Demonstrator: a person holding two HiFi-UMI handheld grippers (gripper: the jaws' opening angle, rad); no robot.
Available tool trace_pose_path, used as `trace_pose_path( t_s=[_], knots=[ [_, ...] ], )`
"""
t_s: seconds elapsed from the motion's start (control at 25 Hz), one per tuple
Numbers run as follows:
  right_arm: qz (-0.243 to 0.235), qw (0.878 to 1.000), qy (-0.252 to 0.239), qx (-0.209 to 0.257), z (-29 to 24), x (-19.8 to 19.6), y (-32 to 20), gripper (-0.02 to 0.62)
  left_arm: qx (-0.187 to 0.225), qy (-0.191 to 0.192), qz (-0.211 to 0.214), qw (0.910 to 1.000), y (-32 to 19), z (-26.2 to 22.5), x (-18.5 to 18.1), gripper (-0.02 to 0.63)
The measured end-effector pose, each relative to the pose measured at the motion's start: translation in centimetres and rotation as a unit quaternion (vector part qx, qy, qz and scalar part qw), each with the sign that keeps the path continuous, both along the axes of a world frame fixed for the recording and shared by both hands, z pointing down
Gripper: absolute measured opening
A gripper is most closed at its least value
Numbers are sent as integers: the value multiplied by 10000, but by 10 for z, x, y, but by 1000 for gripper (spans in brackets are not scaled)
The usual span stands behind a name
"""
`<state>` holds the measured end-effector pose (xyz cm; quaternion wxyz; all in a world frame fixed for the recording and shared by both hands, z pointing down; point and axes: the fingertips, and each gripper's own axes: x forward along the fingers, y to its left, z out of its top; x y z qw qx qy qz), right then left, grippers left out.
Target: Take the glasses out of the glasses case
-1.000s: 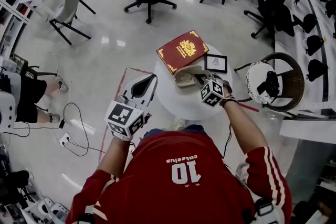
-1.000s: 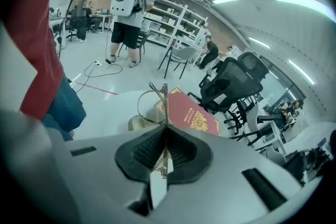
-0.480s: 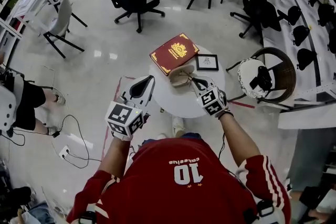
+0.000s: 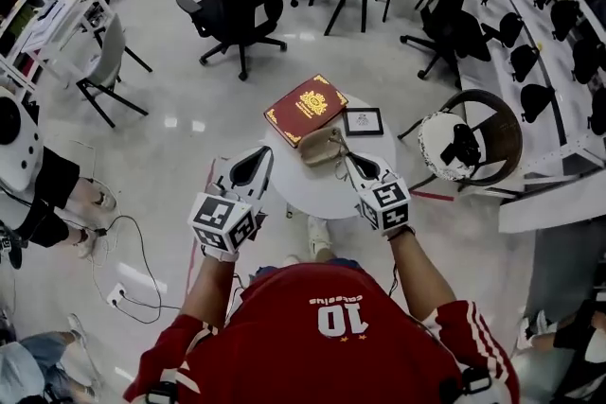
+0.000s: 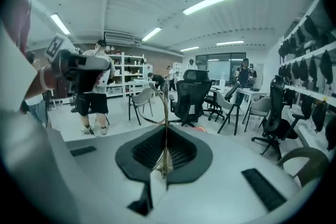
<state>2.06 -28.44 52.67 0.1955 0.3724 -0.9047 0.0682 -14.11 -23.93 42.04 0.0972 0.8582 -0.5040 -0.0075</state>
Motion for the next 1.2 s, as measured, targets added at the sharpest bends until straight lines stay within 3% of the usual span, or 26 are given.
trace_pose_path(
  t_s=[0.2, 0.72, 1.2],
  knots=[
    [308, 9976, -613, 110, -40, 12, 19, 23, 134, 52, 87, 9999, 7, -12, 5, 8],
    [755, 9814, -1629, 678, -110, 38, 57, 23, 436, 66, 212, 9988, 21, -38, 10, 8],
    [1065, 9711, -1774, 1192, -156, 65, 76, 23, 517, 29, 216, 9984, 34, -48, 9, 8]
  ],
)
